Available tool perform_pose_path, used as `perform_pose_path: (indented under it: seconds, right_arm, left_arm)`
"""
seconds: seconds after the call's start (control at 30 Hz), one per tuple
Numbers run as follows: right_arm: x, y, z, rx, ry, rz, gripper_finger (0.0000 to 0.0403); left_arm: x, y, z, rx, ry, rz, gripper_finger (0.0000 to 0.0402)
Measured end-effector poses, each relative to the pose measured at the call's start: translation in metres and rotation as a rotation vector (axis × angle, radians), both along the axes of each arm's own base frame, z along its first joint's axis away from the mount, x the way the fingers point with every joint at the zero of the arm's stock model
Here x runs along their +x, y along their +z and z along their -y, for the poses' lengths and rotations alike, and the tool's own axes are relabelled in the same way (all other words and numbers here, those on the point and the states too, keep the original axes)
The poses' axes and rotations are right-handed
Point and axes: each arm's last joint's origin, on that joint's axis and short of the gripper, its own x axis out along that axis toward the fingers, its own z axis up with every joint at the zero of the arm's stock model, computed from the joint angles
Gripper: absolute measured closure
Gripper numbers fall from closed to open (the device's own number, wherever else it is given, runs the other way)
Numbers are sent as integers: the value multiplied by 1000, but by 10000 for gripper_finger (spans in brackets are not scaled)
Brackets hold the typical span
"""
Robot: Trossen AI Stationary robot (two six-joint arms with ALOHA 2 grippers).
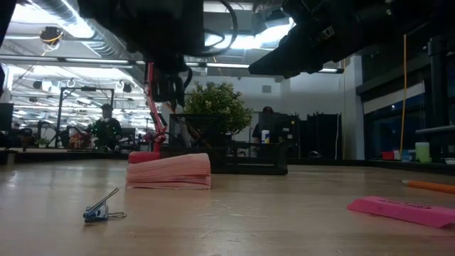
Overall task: Pick and place office supplies into organizer
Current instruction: Put the black scissors into the black desk organizer
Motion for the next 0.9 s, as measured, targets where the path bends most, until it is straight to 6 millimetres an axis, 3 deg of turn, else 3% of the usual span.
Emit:
perform_pose_path:
  seconds: [0.53,0.9]
  right_arm:
    - [0,0,0,-1,0,-5,400]
    - [0,0,0,-1,0,-5,400]
  left_arm:
    - [1,-4,2,-12,-3,7,361]
    - [-1,-4,15,-5,-47,8,314]
